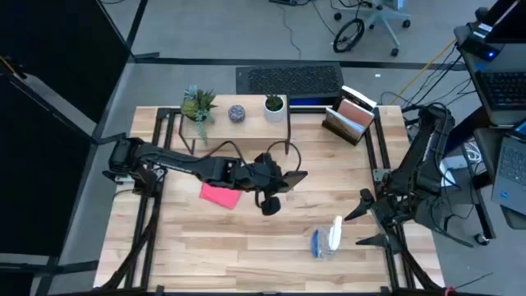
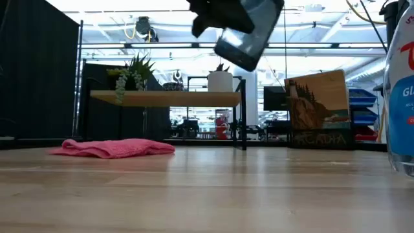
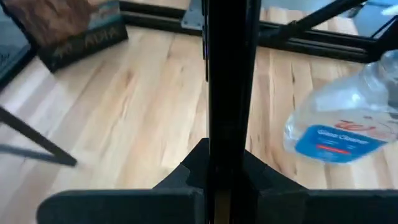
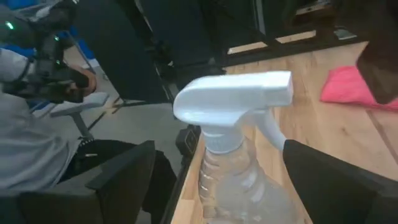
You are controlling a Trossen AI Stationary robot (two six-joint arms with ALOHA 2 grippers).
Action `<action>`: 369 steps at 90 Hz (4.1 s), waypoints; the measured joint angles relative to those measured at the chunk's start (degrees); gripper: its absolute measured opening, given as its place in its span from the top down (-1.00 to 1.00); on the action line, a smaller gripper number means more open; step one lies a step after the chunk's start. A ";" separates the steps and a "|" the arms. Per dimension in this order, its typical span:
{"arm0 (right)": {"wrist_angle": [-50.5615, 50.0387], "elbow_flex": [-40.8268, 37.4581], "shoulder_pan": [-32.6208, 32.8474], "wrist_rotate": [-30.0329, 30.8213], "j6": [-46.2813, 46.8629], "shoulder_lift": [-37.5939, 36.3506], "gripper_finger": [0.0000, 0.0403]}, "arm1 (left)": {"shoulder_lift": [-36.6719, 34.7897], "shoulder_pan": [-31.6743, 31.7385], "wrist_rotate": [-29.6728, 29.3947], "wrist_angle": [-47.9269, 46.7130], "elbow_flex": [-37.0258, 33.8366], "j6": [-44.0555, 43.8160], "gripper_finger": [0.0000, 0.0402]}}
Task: Apply microfiber cloth
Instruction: Spray the front of the cellphone using the spray bottle, then wipe the front of the cellphone using the pink microfiber cloth
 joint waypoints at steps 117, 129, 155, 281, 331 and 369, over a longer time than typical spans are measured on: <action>-3.61 0.00 -1.60 0.16 4.67 0.63 -0.68 | 9.14 -8.19 10.45 13.12 -18.30 -43.88 0.45; -3.17 0.00 -1.57 0.08 4.75 0.63 -0.68 | 9.14 -7.85 10.43 13.07 -18.31 -42.11 0.33; -2.95 0.00 -1.58 0.41 4.85 0.61 -0.68 | 8.68 -6.49 12.22 13.30 -18.16 -38.91 0.19; -27.08 34.42 -51.32 -41.86 -8.79 56.78 -0.67 | 6.36 -8.81 8.28 3.45 -18.21 -22.13 0.18; -24.10 34.56 -47.42 -35.84 -4.67 69.53 -0.67 | 11.50 -9.77 12.52 7.98 -18.12 -25.77 0.18; -18.87 34.31 -52.15 -28.55 -16.97 68.56 -0.67 | 13.75 -10.25 14.45 20.36 -18.25 -27.32 0.18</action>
